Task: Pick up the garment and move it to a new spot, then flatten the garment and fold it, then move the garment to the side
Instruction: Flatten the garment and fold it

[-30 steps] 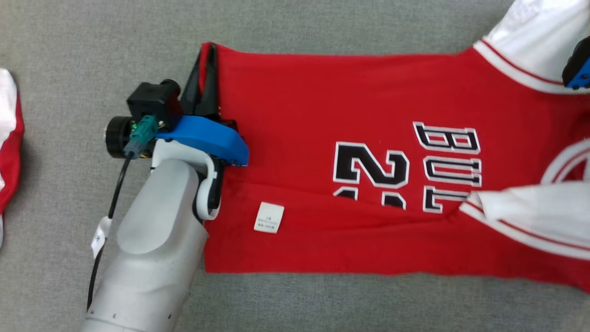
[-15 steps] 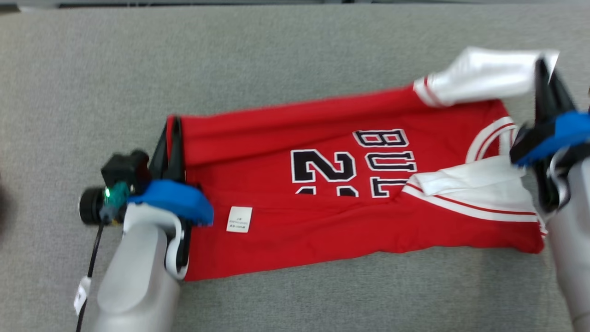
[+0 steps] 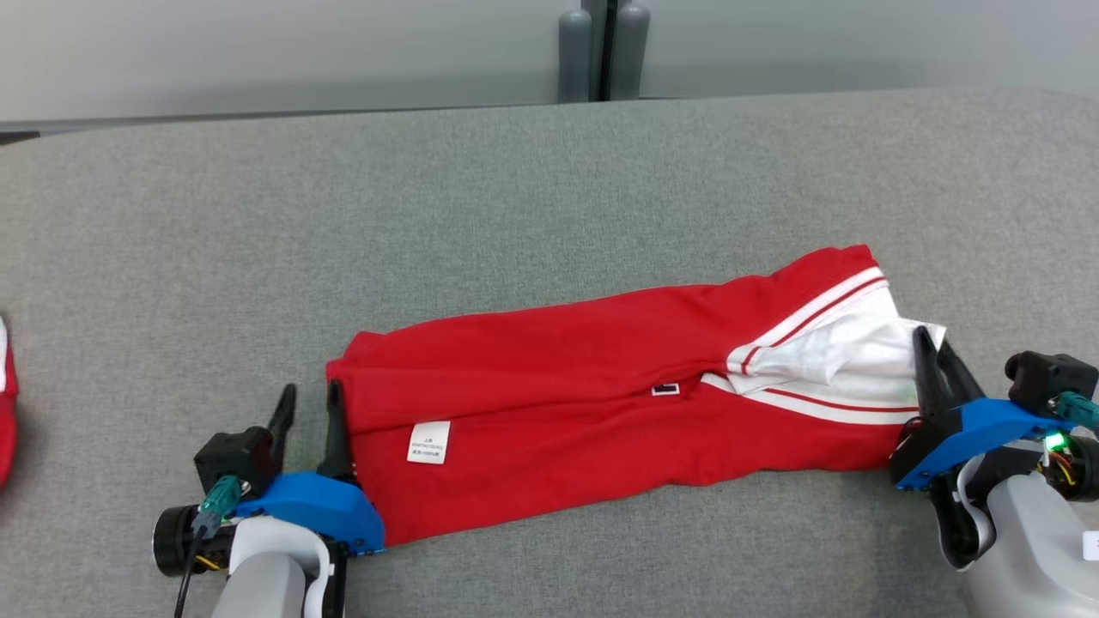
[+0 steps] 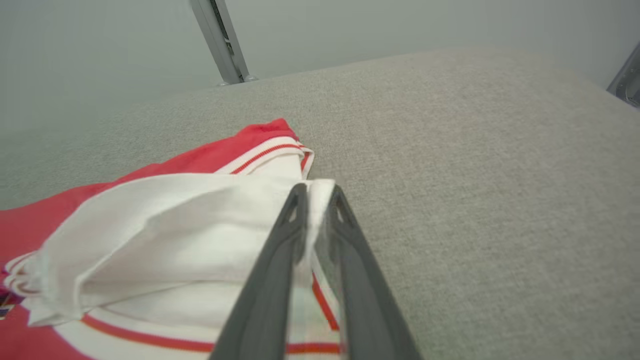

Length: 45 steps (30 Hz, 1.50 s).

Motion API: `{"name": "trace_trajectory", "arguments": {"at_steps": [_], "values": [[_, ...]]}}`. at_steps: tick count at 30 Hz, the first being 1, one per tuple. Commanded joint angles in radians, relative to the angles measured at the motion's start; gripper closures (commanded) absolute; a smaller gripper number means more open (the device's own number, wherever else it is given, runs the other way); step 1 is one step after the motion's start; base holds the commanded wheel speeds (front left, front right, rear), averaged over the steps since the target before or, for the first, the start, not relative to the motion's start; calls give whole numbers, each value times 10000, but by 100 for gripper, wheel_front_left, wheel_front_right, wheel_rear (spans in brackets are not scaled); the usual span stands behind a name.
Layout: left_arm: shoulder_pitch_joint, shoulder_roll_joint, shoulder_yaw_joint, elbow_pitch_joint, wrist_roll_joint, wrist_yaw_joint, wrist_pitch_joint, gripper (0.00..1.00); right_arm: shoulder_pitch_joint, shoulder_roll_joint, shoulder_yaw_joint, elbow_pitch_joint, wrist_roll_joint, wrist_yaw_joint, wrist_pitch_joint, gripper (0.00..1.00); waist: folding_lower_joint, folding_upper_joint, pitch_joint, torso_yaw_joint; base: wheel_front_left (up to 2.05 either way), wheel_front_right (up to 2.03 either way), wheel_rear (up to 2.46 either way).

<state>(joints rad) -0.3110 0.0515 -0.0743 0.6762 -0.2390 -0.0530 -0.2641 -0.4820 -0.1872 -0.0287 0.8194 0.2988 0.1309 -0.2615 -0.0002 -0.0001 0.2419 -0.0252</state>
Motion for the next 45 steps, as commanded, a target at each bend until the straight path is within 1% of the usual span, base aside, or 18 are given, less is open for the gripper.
{"name": "trace_trajectory", "arguments": {"at_steps": [1,4,5,6,7,11,20,23,24,25,26,27,29,31,36,38,40,45], "values": [[293,-4,136,-236,-36,133,-3,0,138,-46,-106,-41,161,-3,-51,0,2,1,-128,51,0,0,0],[506,-4,169,-555,-247,265,-3,0,175,-62,-216,-81,180,-1,-50,0,2,1,-228,145,0,0,0],[735,-14,119,-869,-420,376,-3,0,193,-64,-333,-78,217,-1,-51,0,2,1,-315,268,0,0,0],[735,-14,119,-869,-420,376,-3,0,193,-64,-333,-78,217,-1,-51,0,2,1,-315,268,0,0,0],[940,-16,11,-1147,-535,457,-3,0,207,-47,-451,-16,178,-3,-50,0,2,1,-398,425,0,0,0],[1250,-16,-215,-1493,-681,653,-1,0,245,-1,-624,382,2,-1,-52,0,2,1,-542,743,0,0,0],[1508,-17,-547,-1799,-783,753,-3,0,-65,-129,-1040,2186,-565,-1,-41,0,2,1,-600,1388,0,0,0],[1525,-14,-515,-1820,-769,796,-3,0,-188,76,-998,3037,-608,-1,28,0,2,1,-569,1475,0,0,0],[1537,-14,-494,-1825,-744,790,-3,0,-233,184,-920,3219,-564,1,71,7,2,1,-567,1482,0,0,0],[1543,-12,-467,-1826,-722,778,-3,0,-266,290,-817,3389,-521,13,127,24,2,1,-569,1481,0,0,0],[1551,-13,-452,-1822,-691,773,-3,0,-297,408,-680,3519,-489,14,224,60,2,1,-579,1473,0,0,0],[1555,-16,-449,-1823,-682,777,-3,0,-334,539,-525,3611,-418,25,259,100,2,1,-586,1459,0,0,0],[1539,-14,-493,-1832,-675,778,-3,0,-352,672,-248,3719,-241,25,354,100,2,1,-608,1426,0,0,0],[1510,-16,-533,-1826,-705,783,-3,0,-369,625,-84,3675,49,25,292,100,2,1,-650,1377,0,0,0],[1529,-12,-627,-1794,-755,747,-3,0,-394,88,-103,3122,562,-1,7,100,2,1,-835,1175,0,0,0],[1598,-16,-664,-1792,-769,733,-3,0,-377,-182,-299,2686,671,-4,-35,100,2,1,-944,1024,0,0,0],[1671,-18,-701,-1781,-810,732,-3,0,-241,-297,-591,2103,631,-4,-47,100,2,1,-1075,830,0,0,0],[1737,-15,-899,-1697,-991,694,-3,0,327,-180,-1413,752,270,-1,-47,100,2,1,-1344,381,0,0,0]]}}
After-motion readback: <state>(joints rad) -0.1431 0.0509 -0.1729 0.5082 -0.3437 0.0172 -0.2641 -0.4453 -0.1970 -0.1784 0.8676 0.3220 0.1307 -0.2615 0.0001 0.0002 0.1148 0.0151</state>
